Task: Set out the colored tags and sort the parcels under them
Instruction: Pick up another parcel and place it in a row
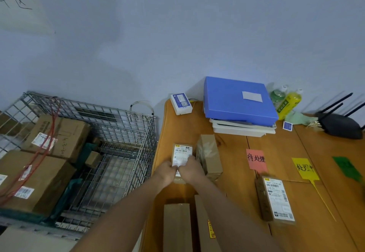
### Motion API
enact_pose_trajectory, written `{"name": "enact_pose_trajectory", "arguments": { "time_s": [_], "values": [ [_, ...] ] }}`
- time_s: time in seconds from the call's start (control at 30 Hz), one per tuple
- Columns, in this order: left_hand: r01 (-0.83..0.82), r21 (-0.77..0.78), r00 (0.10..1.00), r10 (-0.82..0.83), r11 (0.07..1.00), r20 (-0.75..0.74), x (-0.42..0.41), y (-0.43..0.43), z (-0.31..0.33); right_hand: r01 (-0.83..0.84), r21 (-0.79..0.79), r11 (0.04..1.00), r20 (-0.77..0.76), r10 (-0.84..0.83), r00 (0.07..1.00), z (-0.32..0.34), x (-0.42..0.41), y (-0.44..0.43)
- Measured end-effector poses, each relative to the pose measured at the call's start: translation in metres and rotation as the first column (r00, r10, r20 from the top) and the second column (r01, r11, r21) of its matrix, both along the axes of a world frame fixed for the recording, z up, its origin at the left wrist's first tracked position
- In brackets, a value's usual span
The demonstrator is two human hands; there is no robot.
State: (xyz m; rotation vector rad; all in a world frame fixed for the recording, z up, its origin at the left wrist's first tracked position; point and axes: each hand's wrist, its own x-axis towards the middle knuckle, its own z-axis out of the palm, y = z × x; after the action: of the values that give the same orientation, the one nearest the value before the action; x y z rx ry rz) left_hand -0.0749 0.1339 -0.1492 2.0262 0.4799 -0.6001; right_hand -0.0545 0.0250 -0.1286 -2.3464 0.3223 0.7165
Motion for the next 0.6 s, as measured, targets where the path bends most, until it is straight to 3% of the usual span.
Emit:
{"name": "enact_pose_trajectory", "arguments": {
  "time_s": [0.13,0.27,0.43,0.6],
  "values": [
    [-0.121,0.016,0.992,0.121,0.992,0.034,-0.008,0.019,0.002,0.022,0.124,0.992,0.011,-0.023,1.000,0.016,-0.007,0.005],
    [-0.250,-0.089,0.960,0.259,0.964,0.108,-0.016,0.041,0.017,0.000,0.274,0.962,0.071,-0.020,0.997,0.040,-0.015,0.008],
    [-0.355,-0.173,0.879,0.391,0.919,0.273,-0.034,0.041,0.087,-0.039,0.438,0.898,0.197,-0.053,0.979,0.097,-0.022,-0.005],
    [-0.355,-0.261,0.799,0.436,0.898,0.415,-0.048,0.023,0.166,-0.160,0.497,0.853,0.406,-0.065,0.911,0.170,-0.028,-0.019]
  ]
}}
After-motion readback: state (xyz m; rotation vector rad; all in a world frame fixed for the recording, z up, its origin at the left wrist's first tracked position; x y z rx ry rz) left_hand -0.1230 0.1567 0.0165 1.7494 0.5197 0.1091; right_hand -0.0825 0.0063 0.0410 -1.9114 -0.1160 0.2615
